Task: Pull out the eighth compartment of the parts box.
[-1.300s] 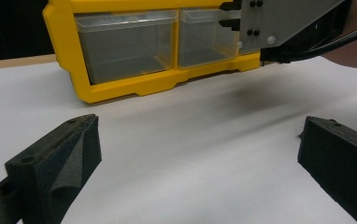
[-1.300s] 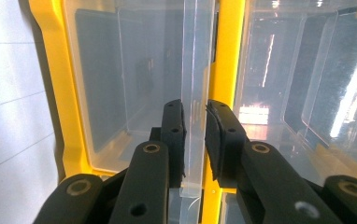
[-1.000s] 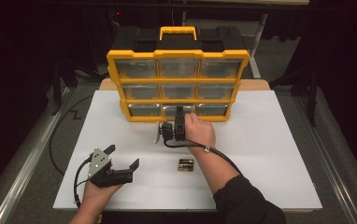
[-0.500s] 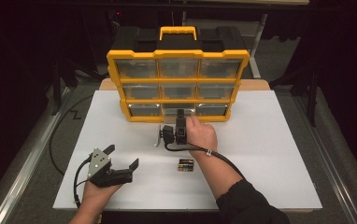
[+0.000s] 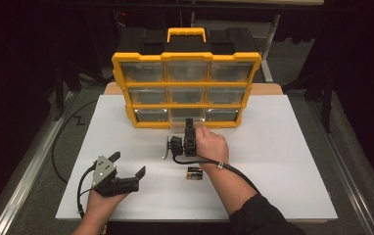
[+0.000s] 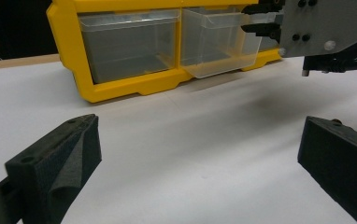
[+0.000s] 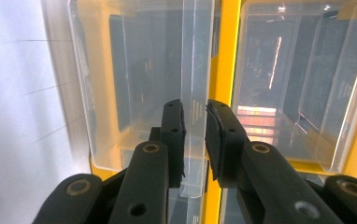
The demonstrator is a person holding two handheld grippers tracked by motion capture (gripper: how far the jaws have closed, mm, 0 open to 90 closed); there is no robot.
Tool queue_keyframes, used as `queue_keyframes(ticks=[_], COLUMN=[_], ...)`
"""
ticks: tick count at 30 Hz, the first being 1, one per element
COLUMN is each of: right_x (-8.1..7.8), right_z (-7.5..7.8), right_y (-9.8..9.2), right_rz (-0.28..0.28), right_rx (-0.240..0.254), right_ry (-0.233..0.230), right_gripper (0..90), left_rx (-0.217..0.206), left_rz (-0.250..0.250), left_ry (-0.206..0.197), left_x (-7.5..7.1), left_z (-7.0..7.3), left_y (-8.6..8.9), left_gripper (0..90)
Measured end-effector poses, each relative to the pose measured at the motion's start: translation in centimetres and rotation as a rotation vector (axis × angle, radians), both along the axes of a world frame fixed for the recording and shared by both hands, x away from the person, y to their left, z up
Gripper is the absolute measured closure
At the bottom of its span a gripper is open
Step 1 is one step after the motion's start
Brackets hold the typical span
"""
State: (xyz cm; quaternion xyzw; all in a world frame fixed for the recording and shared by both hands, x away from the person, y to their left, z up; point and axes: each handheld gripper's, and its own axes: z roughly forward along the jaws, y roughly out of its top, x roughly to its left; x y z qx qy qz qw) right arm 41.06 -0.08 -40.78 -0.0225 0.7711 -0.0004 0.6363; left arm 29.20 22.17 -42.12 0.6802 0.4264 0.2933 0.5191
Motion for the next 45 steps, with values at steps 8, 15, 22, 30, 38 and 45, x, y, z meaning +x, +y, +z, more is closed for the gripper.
queue_keyframes(ticks=[8,15,22,30,38,45], right_x=[-1.0,-1.2,-0.4,0.5,0.1,-0.4], right_z=[0.0,0.1,0.0,-0.2,0.0,0.0], right_y=[-0.2,-0.3,-0.4,-0.7,-0.6,-0.6], right_rz=[0.006,0.008,-0.001,-0.021,-0.014,-0.009], right_rx=[0.014,0.019,0.012,0.002,-0.014,-0.018], right_ry=[0.001,0.002,0.005,0.008,0.008,0.01], right_gripper=[88.5,81.9,71.1,74.4,78.2,78.2], left_rx=[0.0,0.001,0.003,0.004,0.004,0.005], left_rz=[-0.003,-0.002,-0.002,-0.002,-0.002,-0.002], left_ry=[-0.001,-0.002,-0.001,0.0,-0.001,0.0], left_x=[0.0,0.0,0.0,0.1,0.0,0.0], left_z=[0.0,0.0,0.0,0.0,0.0,0.0], left_y=[0.0,-0.1,-0.1,-0.1,-0.1,-0.1], left_gripper=[0.4,0.4,0.4,0.4,0.4,0.4])
